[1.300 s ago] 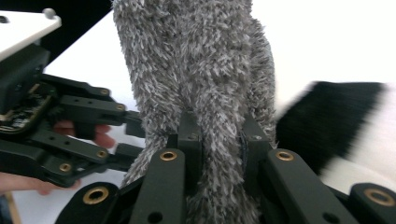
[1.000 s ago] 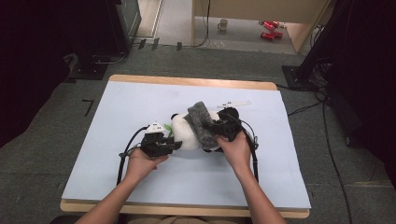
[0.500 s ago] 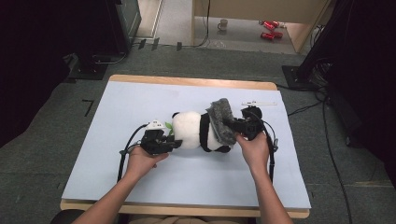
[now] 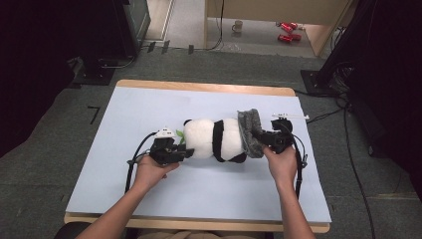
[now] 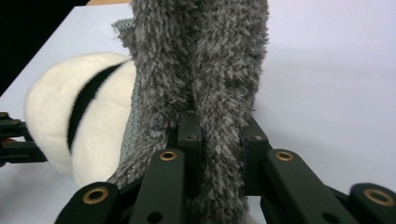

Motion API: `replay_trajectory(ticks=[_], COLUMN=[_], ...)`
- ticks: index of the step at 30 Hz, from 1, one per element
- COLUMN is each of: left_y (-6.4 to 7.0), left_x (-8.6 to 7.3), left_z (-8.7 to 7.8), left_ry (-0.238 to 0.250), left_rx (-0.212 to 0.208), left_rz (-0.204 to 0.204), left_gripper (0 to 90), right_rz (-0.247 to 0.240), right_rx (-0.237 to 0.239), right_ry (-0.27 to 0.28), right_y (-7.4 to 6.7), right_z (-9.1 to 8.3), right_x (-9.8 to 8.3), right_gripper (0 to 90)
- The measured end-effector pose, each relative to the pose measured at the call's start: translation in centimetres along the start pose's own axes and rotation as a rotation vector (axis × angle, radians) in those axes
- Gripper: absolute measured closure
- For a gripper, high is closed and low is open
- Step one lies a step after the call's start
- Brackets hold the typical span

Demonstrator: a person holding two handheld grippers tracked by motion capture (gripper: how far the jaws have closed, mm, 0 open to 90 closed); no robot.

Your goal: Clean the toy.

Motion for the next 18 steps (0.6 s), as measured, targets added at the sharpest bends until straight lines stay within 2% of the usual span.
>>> replay_trajectory(ticks=[7, 16, 18], left_y=[-0.1, -0.3, -0.4], left_x=[0.0, 0.0, 0.0], left_z=[0.0, 0.0, 0.0], left_ry=[0.001, 0.005, 0.006], left_rx=[-0.001, -0.003, 0.000], left_rz=[0.002, 0.000, 0.002], left_gripper=[64.2, 64.3, 64.4], right_rz=[0.036, 0.054, 0.064], right_rx=[-0.024, -0.046, -0.039], right_ry=[-0.026, -0.113, -0.115], right_y=[0.8, 1.4, 1.2], right_z=[0.8, 2.0, 2.4], right_x=[-1.5, -2.7, -2.9], right_gripper=[77.2, 77.6, 78.0])
Point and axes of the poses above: each handheld gripper's, and its own axes: z roughly forward along the jaws, x roughly out of its top, y roughly to its right, the point moved 1 cm from there along z, roughly forward along the jaws, and after that the axes turned 6 degrees about -z, right-handed, at the moved point
